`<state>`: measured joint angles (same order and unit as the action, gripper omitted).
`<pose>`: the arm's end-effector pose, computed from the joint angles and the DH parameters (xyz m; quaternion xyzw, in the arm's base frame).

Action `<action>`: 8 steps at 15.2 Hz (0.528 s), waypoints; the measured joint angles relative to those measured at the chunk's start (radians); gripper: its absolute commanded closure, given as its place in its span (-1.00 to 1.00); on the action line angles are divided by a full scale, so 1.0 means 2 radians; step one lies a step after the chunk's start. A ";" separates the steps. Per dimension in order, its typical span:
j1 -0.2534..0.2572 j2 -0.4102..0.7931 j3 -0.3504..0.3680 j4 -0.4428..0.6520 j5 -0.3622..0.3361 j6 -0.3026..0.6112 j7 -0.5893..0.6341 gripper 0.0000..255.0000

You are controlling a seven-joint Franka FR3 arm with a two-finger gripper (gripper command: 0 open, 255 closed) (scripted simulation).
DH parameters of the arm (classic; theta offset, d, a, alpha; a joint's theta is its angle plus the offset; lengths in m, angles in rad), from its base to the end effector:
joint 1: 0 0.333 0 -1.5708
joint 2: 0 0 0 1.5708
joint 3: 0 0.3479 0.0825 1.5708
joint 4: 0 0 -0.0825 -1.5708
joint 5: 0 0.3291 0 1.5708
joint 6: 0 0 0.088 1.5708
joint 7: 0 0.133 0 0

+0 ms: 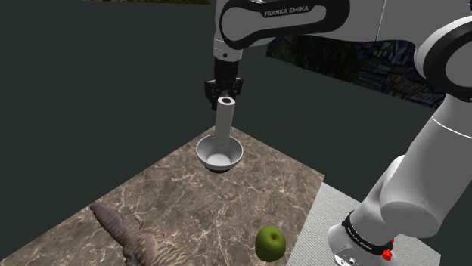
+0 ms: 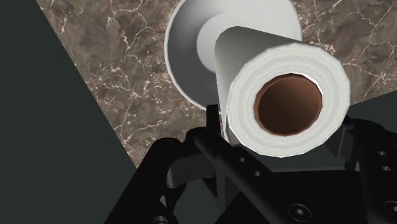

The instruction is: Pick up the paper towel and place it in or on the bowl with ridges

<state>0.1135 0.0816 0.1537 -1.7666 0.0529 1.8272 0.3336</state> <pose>0.5150 0.1440 0.5281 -0.9986 0.0403 0.0190 0.0274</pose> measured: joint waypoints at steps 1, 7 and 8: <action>0.000 0.000 0.000 -0.004 0.000 0.005 0.000 1.00; 0.000 0.002 0.000 -0.006 0.000 0.008 -0.001 1.00; 0.000 0.002 0.000 -0.006 0.000 0.008 -0.001 -1.00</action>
